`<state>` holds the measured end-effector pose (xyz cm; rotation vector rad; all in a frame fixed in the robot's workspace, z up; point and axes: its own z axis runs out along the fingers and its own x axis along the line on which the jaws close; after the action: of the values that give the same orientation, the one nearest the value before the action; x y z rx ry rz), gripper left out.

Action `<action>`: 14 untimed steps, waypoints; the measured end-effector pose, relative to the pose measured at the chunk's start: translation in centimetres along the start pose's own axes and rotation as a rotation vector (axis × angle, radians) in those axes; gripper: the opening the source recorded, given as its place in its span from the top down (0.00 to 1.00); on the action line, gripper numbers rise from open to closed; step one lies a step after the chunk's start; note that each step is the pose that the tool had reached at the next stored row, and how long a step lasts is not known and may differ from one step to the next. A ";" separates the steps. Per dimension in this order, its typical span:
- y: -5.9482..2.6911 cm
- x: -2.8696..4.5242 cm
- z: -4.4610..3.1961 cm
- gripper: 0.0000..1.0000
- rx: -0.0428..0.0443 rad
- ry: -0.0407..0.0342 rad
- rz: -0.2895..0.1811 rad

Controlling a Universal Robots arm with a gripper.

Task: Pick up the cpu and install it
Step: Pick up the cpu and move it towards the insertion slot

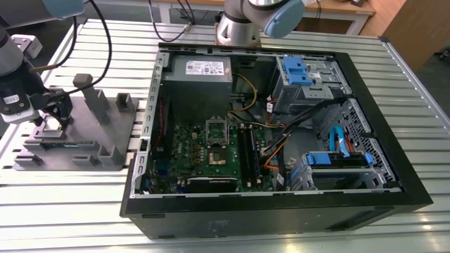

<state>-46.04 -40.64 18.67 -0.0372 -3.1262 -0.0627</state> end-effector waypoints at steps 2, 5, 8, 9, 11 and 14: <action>0.00 0.00 0.05 0.39 0.0024 -0.0001 -0.002; -0.01 0.00 0.18 0.39 0.0029 -0.0002 -0.002; -0.01 0.00 0.19 0.39 0.0030 0.0000 -0.002; -0.01 0.00 0.23 0.39 0.0029 -0.0002 -0.002; -0.01 0.00 0.26 0.39 0.0029 -0.0001 -0.002; -0.01 0.00 0.31 0.39 0.0029 -0.0001 -0.002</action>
<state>-46.04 -40.64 18.35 -0.0345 -3.1264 -0.0581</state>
